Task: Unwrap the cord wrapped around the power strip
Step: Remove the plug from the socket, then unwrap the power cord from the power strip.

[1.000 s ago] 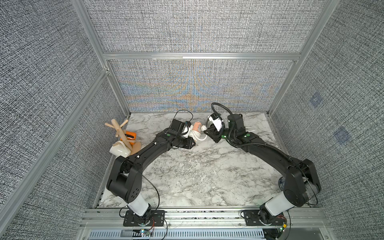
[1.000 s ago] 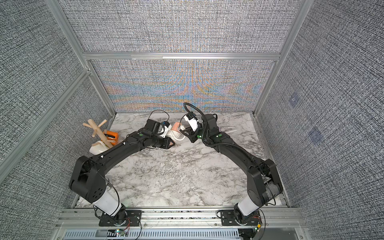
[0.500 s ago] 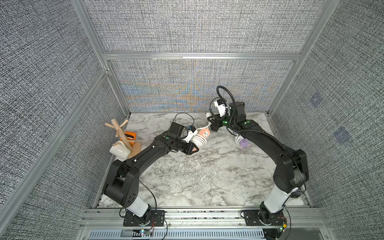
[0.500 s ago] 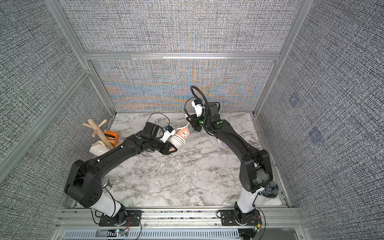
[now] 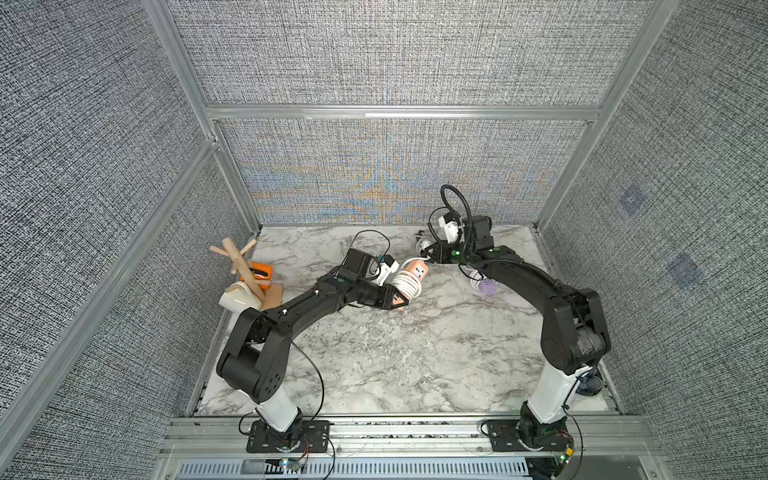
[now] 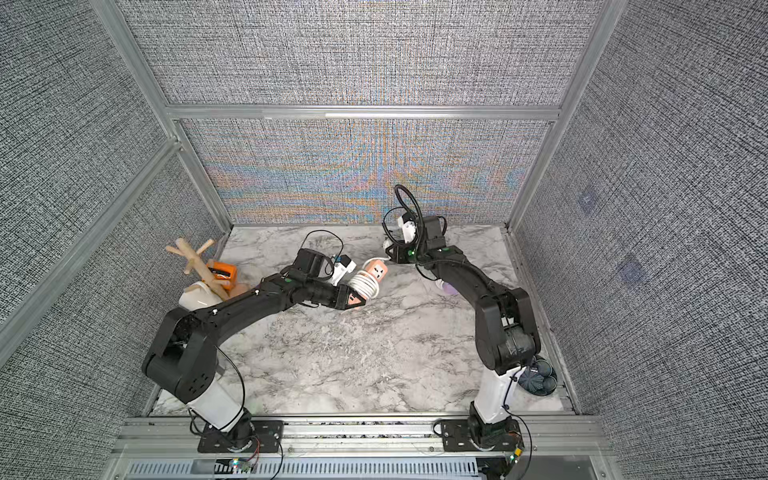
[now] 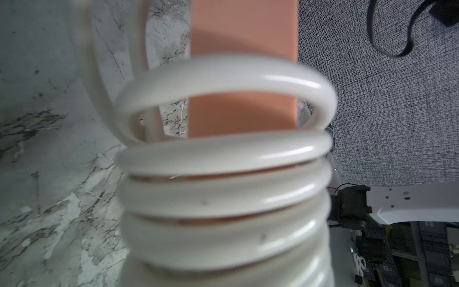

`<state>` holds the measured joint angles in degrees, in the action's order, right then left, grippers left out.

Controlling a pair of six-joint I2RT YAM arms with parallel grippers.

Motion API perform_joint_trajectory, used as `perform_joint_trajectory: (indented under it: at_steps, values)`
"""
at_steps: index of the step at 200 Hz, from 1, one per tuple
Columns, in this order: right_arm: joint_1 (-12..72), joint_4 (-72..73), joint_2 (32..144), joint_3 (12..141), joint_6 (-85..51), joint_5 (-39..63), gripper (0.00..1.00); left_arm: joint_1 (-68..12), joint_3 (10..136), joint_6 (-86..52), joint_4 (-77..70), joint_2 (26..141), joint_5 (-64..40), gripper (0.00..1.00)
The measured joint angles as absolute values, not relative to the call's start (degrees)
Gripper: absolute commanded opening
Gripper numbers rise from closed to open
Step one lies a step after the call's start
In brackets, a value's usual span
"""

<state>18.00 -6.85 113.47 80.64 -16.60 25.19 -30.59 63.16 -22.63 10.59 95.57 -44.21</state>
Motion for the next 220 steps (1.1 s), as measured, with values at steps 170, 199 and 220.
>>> perform_joint_trajectory:
  at_steps: [170, 199, 220]
  values:
    - [26.65, -8.34, 97.97, 73.69, -27.31, 27.14, 0.88, -32.25, 58.39, -47.88, -19.55, 96.09, -34.70, 0.00]
    - [27.79, -8.45, 100.71, 76.05, -28.51, 25.50, 0.89, -33.17, 57.63, -48.31, -19.75, 95.90, -33.34, 0.00]
    - [28.14, -8.38, 102.65, 77.49, -29.47, 24.23, 0.89, -33.36, 57.12, -48.62, -19.77, 95.64, -31.77, 0.00]
